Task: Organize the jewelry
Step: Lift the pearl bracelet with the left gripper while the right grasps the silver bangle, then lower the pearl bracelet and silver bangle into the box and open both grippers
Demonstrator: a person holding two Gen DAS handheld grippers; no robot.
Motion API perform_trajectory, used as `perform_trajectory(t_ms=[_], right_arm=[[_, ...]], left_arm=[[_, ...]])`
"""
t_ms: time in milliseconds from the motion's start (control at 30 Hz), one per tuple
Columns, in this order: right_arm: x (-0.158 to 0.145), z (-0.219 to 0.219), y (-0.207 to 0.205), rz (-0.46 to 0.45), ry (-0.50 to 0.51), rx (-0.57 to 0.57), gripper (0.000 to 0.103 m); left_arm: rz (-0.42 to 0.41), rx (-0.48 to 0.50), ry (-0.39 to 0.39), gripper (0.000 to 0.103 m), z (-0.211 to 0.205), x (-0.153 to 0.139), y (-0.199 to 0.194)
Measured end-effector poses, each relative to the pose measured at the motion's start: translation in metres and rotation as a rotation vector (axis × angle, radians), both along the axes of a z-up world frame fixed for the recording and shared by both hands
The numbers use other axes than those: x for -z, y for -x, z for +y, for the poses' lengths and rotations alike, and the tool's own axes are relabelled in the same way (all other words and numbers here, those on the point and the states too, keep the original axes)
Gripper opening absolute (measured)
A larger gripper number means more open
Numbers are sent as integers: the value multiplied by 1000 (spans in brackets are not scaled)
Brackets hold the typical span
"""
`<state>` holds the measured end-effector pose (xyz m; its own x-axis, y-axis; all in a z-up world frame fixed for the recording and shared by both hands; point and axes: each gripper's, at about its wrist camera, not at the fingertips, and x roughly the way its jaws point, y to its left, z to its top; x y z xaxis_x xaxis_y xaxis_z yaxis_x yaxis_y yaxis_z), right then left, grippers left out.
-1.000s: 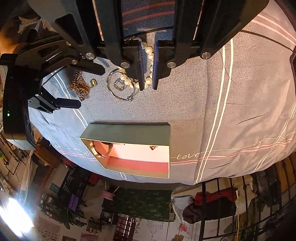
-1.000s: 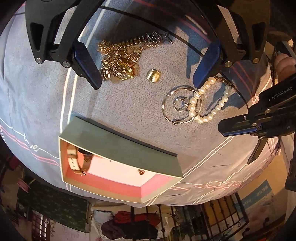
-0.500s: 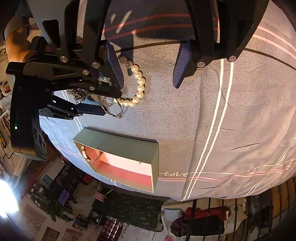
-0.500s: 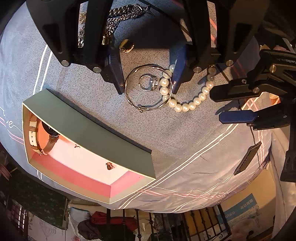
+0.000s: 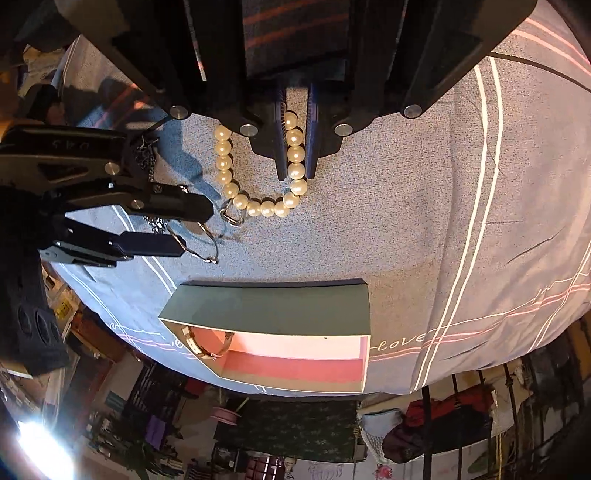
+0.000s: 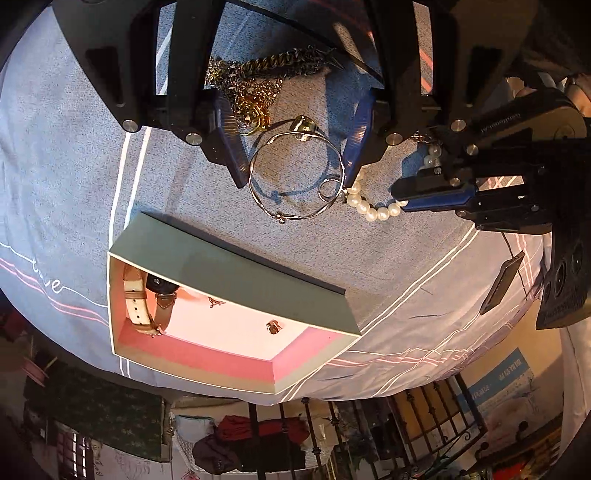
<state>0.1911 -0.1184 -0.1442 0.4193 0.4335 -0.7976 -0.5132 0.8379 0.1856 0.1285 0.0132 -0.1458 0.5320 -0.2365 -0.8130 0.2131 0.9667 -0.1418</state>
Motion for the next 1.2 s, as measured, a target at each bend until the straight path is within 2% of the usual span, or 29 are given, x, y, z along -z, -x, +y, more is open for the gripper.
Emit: perform_trajectory(t_ms=[300, 433, 567, 867, 1033, 1200], right_arm=[[-23, -6, 5, -70, -48, 16, 52], [-32, -7, 3, -97, -45, 22, 52], [-36, -9, 1, -110, -37, 29, 52], [-35, -14, 3, -103, -39, 38, 52], [-60, -14, -12, -167, -31, 40, 52], [-93, -18, -52, -236, -32, 89, 52]], left_arm=[[-131, -21, 51, 9, 2, -49, -4], [-182, -17, 42, 9, -3, -65, -9], [-191, -12, 42, 9, -7, -70, -11], [-159, -20, 54, 9, -10, -66, -14], [-217, -4, 49, 9, -15, -88, -30], [-304, -1, 39, 9, -23, -124, -64]])
